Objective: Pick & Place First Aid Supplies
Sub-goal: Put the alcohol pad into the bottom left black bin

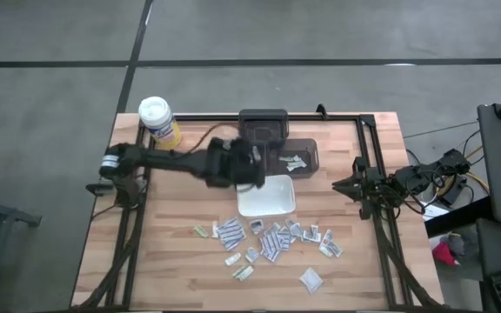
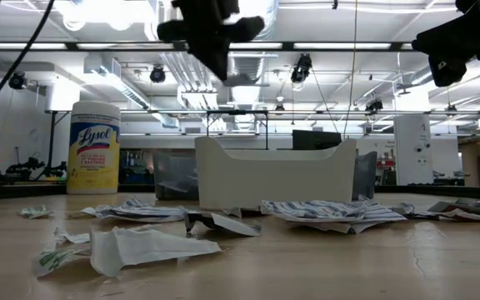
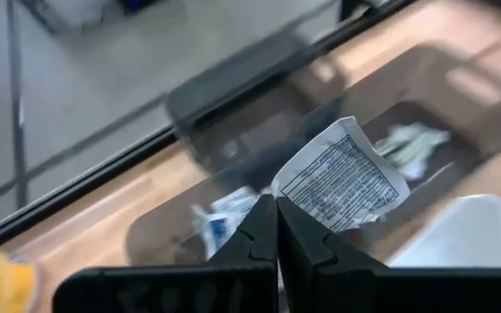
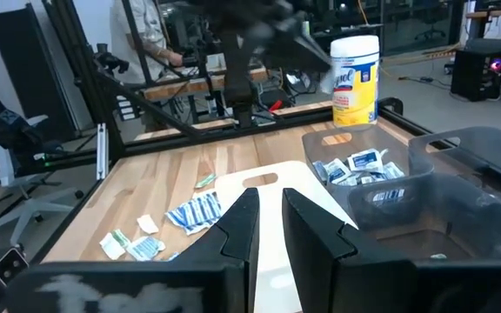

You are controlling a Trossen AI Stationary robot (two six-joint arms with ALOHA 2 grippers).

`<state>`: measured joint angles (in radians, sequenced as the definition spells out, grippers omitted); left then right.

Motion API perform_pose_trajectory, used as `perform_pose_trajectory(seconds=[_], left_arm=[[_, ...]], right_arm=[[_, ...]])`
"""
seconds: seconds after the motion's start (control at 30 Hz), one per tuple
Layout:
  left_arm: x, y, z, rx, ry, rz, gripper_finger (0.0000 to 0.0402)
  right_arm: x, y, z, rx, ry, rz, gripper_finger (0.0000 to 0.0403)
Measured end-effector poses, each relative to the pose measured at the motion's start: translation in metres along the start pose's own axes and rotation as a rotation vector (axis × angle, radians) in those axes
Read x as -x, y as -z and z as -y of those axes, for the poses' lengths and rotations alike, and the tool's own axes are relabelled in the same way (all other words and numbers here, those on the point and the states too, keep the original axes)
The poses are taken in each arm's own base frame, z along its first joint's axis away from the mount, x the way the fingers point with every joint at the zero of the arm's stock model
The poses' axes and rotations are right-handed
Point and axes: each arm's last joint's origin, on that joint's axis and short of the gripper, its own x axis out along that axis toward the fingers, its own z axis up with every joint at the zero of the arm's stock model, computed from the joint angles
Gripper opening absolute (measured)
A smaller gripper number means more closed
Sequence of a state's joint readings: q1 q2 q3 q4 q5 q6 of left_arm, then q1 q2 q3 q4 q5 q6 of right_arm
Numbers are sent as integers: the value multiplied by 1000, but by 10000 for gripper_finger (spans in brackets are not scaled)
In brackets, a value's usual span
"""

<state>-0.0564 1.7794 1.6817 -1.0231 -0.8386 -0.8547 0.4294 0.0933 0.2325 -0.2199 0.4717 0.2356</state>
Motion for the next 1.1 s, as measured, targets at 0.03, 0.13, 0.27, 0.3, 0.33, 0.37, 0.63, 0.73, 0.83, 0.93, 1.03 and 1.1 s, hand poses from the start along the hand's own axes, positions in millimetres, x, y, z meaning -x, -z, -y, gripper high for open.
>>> perform_pose_trajectory(seconds=[0.03, 0.13, 0.27, 0.3, 0.33, 0.37, 0.63, 0.73, 0.83, 0.93, 1.03, 1.1], left_arm=[[-7, -3, -5, -9, -11, -28, 0], [-26, -13, -20, -30, -22, -107, 0], [-50, -26, -39, -34, 0, -204, 0], [-55, -28, -43, -26, 9, -227, 0], [-60, -31, -48, -20, 19, -248, 0], [-64, -33, -52, -9, 28, -267, 0], [-92, -46, -79, 81, 181, -436, 0], [-98, -47, -83, 111, 228, -463, 0], [-102, -45, -85, 129, 249, -488, 0], [-106, -39, -84, 137, 253, -510, 0], [-111, -29, -84, 135, 235, -548, 0], [-114, -22, -83, 134, 230, -557, 0]], right_arm=[[0, 0, 0, 0, 0, 0, 52], [0, 0, 0, 3, 0, 0, 52], [0, 0, 0, 3, 0, 0, 52], [0, 0, 0, 3, 0, 0, 52], [0, 0, 0, 3, 0, 0, 52], [0, 0, 0, 3, 0, 0, 52], [0, 0, 0, 3, 0, 0, 52], [0, 0, 0, 4, 0, 0, 52], [0, 0, 0, 4, 0, 0, 52], [0, 0, 0, 4, 0, 0, 52], [0, 0, 0, 4, 0, 0, 52], [0, 0, 0, 4, 0, 0, 52]])
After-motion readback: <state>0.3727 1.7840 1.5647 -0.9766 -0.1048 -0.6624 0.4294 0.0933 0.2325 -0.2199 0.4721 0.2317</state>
